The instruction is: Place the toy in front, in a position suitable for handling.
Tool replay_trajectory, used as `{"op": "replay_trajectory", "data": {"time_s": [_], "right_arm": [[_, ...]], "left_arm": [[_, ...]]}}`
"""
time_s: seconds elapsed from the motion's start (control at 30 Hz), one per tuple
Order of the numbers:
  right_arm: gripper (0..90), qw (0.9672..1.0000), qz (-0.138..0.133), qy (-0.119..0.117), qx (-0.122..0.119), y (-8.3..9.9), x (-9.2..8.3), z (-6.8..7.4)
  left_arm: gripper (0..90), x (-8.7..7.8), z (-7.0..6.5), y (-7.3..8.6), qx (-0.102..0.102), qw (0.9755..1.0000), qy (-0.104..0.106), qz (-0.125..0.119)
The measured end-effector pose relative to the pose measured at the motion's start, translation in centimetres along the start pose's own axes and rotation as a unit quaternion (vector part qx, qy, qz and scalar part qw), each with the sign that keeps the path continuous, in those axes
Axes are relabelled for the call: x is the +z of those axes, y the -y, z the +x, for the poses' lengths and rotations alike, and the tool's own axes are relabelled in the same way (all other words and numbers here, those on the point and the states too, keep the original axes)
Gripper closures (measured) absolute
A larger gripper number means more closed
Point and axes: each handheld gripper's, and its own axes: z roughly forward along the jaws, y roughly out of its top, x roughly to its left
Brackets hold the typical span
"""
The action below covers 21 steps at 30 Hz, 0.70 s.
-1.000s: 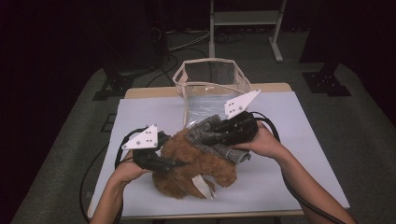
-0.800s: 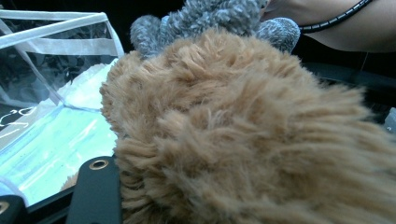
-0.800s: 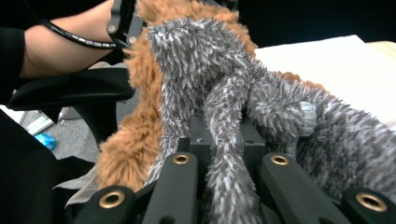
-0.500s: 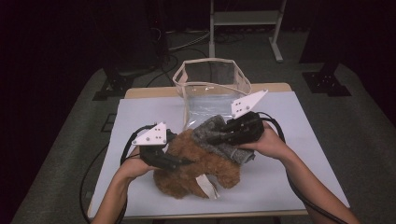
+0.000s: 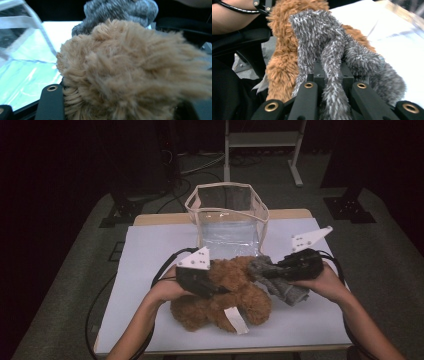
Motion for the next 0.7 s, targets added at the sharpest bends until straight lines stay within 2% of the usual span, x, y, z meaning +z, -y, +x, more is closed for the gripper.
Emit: {"op": "replay_trajectory", "data": {"time_s": [0.03,0.07,0.2,0.3,0.43,0.53,0.63,0.7], "right_arm": [[80.2,0.9999,-0.001,0.010,0.012,1.3,-1.2,-0.2],[80.2,0.9999,-0.001,0.010,0.012,1.3,-1.2,-0.2],[80.1,0.9989,-0.003,0.031,0.036,4.1,-3.1,-0.6],[80.1,0.9975,-0.002,0.043,0.057,6.1,-4.2,-1.0],[79.9,0.9947,0.005,0.060,0.084,8.9,-4.9,-1.6],[79.8,0.9915,0.014,0.075,0.106,11.0,-4.9,-2.3],[78.3,0.9880,0.025,0.088,0.124,12.7,-4.8,-3.0],[76.6,0.9864,0.034,0.098,0.128,13.5,-4.7,-3.3]], "left_arm": [[35.2,1.1,0.1,-0.6,0.004,0.9999,0.007,0.011],[35.2,1.1,0.1,-0.6,0.004,0.9999,0.007,0.011],[35.2,3.6,0.2,-1.9,0.012,0.9991,0.019,0.035],[35.1,5.6,0.3,-2.5,0.019,0.9974,0.026,0.064],[32.7,7.9,0.4,-2.7,0.019,0.9954,0.028,0.089],[28.9,8.7,0.3,-2.6,0.022,0.9944,0.029,0.099],[23.5,8.8,0.4,-2.7,0.013,0.9939,0.032,0.105],[19.7,8.6,0.5,-2.8,0.012,0.9934,0.030,0.110]]}}
